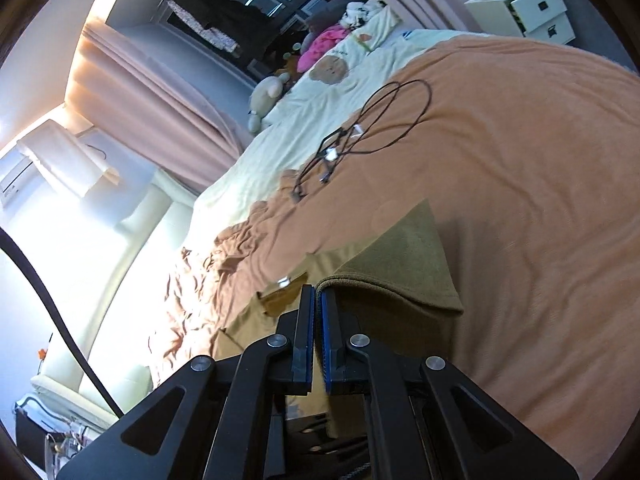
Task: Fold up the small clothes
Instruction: 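Lift the sleeve and fold it over the shirt body, open right gripper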
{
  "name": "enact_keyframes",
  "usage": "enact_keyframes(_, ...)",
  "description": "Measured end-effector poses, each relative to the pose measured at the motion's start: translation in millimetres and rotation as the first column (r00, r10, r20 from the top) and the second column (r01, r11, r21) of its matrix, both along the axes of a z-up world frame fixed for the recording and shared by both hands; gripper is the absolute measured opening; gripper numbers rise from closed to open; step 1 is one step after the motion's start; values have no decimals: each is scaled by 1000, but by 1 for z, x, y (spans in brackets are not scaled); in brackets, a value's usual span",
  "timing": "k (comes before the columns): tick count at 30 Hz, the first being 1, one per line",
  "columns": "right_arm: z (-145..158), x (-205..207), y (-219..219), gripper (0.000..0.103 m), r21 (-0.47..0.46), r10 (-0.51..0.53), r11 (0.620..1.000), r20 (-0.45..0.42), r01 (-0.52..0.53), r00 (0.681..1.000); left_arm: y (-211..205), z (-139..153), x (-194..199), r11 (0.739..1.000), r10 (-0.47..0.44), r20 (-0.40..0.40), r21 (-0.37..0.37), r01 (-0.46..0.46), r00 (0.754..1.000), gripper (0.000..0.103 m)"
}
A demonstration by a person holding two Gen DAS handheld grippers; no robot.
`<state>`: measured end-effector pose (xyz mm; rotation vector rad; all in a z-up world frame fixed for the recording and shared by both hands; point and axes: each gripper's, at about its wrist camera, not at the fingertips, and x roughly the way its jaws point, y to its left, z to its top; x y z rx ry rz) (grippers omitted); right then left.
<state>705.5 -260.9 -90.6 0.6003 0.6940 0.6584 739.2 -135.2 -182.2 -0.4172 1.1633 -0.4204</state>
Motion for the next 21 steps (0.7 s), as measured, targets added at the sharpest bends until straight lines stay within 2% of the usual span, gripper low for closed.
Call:
enact_keyframes(4, -4, 5, 7, 0, -3, 30, 1000, -2, -30, 1000, 18, 3, -5, 1000, 20, -19, -21, -20, 1000, 5)
enact_keyframes(7, -5, 10, 12, 0, -8, 48, 999, -5, -48, 999, 39, 11, -10, 999, 49, -6, -5, -50, 999, 5)
enact_keyframes(11, -7, 15, 29, 0, -15, 72, 997, -26, -72, 997, 73, 21, -16, 992, 115, -2, 54, -114, 993, 5)
enact_keyframes(14, -10, 22, 40, 0, -12, 93, 996, -56, -94, 994, 93, 29, -22, 984, 157, 6, 83, -157, 988, 5)
enact_keyframes(19, -21, 34, 52, 1, 18, 115, 993, -170, -114, 979, 119, 42, -36, 972, 208, 19, 106, -209, 978, 5)
enact_keyframes(21, -22, 38, 55, 1, -2, 113, 993, -206, -116, 972, 128, 47, -39, 967, 224, 23, 116, -225, 974, 5)
